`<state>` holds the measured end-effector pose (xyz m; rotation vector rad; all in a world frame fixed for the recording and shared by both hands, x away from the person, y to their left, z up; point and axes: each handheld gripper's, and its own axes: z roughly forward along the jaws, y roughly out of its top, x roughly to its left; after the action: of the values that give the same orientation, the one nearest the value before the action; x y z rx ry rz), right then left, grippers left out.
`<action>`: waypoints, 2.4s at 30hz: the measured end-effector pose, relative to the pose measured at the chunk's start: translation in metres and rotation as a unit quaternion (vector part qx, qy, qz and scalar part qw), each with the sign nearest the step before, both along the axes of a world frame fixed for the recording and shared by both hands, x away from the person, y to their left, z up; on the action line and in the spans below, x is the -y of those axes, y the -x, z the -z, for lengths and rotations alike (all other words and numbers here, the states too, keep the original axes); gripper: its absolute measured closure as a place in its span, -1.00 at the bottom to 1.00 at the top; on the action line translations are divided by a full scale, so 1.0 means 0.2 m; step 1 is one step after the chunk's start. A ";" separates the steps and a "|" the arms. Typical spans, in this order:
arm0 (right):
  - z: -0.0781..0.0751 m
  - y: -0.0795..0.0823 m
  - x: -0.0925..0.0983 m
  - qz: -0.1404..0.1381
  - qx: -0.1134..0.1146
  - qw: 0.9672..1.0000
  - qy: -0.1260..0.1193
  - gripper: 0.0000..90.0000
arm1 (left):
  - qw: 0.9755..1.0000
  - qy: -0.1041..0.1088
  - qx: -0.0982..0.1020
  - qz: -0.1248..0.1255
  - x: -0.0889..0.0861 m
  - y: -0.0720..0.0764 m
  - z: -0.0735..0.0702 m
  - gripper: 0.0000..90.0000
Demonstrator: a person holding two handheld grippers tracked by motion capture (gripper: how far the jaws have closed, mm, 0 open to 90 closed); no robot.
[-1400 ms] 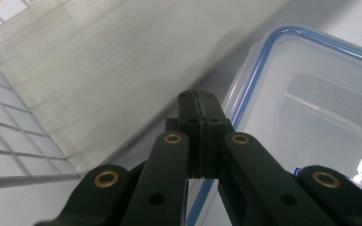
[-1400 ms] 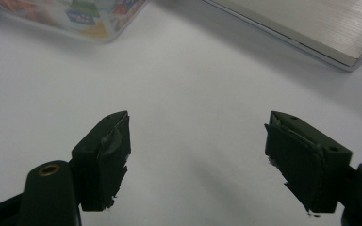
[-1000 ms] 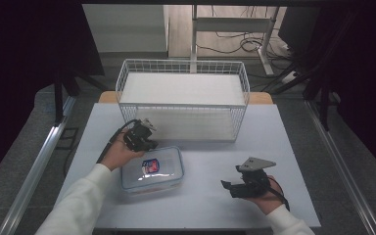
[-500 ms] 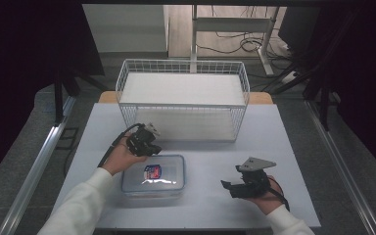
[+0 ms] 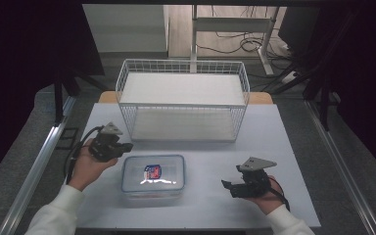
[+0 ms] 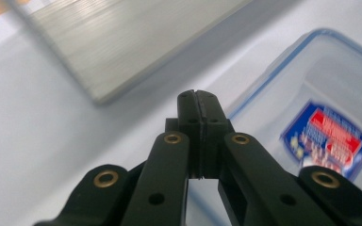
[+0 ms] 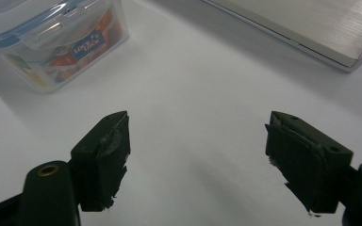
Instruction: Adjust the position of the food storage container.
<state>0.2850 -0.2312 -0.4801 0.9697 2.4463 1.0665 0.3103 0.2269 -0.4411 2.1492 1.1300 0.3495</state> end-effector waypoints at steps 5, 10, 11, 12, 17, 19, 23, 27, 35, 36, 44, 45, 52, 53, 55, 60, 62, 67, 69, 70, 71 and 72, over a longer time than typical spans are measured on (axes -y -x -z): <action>0.00 0.00 0.00 0.000 0.000 1.000 0.003 -0.51 | 0.999 0.036 0.004 -0.032 -0.12 0.11 0.04 1.00; 0.01 0.00 -0.01 0.001 0.000 1.000 0.005 -0.51 | 0.997 0.052 -0.002 -0.049 -0.18 0.17 0.09 1.00; 0.01 0.00 -0.01 0.000 0.000 1.000 0.006 -0.51 | 0.997 0.051 -0.003 -0.050 -0.19 0.17 0.10 1.00; 0.01 0.00 -0.01 0.000 0.000 1.000 0.006 -0.51 | 0.997 0.052 -0.004 -0.053 -0.20 0.18 0.10 1.00; 0.00 0.00 -0.01 -0.002 0.001 1.000 0.009 -0.51 | 0.997 0.055 -0.012 -0.062 -0.23 0.20 0.14 1.00; 0.01 0.00 -0.01 -0.002 0.000 1.000 0.010 -0.51 | 0.996 0.052 -0.019 -0.065 -0.23 0.22 0.17 1.00; 0.01 0.00 -0.02 -0.001 0.000 1.000 0.008 -0.51 | 0.996 0.047 -0.028 -0.067 -0.24 0.24 0.20 1.00; 0.00 0.01 -0.02 -0.004 0.001 1.000 0.010 -0.51 | 0.995 0.046 -0.051 -0.073 -0.25 0.25 0.26 1.00; 0.01 0.00 -0.02 -0.005 -0.001 1.000 0.013 -0.51 | 0.994 0.041 -0.080 -0.055 -0.18 0.21 0.35 1.00; 0.01 0.00 -0.02 -0.005 -0.001 1.000 0.013 -0.51 | 0.994 0.046 -0.081 -0.054 -0.17 0.20 0.35 1.00; 0.01 0.00 -0.02 -0.004 0.000 1.000 0.012 -0.51 | 0.993 0.057 -0.089 -0.042 -0.14 0.19 0.36 1.00; 0.01 0.00 -0.02 -0.004 0.000 1.000 0.012 -0.51 | 0.993 0.061 -0.090 -0.039 -0.13 0.19 0.36 1.00; 0.00 0.00 -0.02 -0.004 0.001 1.000 0.011 -0.51 | 0.994 0.048 -0.087 -0.047 -0.11 0.17 0.36 1.00; 0.00 0.00 -0.02 -0.004 0.001 1.000 0.011 -0.51 | 0.994 0.048 -0.087 -0.047 -0.11 0.17 0.36 1.00; 0.01 0.00 -0.02 -0.004 0.000 1.000 0.012 -0.51 | 0.994 0.051 -0.089 -0.047 -0.09 0.17 0.36 1.00; 0.01 0.00 -0.02 -0.005 0.000 1.000 0.013 -0.51 | 0.994 0.048 -0.086 -0.038 -0.04 0.16 0.36 1.00; 0.01 0.00 -0.02 -0.004 0.000 1.000 0.013 -0.51 | 0.995 0.044 -0.086 -0.028 0.02 0.15 0.35 1.00; 0.00 -0.01 -0.01 0.002 -0.008 1.000 -0.002 -0.51 | 0.995 0.043 -0.084 -0.013 0.11 0.14 0.35 1.00; 0.00 -0.01 0.00 0.004 -0.008 1.000 -0.004 -0.51 | 0.996 0.040 -0.084 -0.008 0.14 0.14 0.35 1.00; 0.00 -0.01 0.01 0.011 -0.007 1.000 -0.008 -0.51 | 0.996 0.037 -0.084 -0.002 0.17 0.14 0.34 1.00; 0.00 -0.01 0.01 0.012 -0.008 1.000 -0.009 -0.51 | 0.996 0.038 -0.083 0.000 0.18 0.13 0.34 1.00; 0.00 -0.01 0.01 0.013 -0.008 1.000 -0.008 -0.51 | 0.996 0.038 -0.083 0.003 0.20 0.13 0.34 1.00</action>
<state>0.2879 -0.2332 -0.4796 1.0153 2.4340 1.0758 0.2843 0.1867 -0.5099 2.1444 1.2086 0.1247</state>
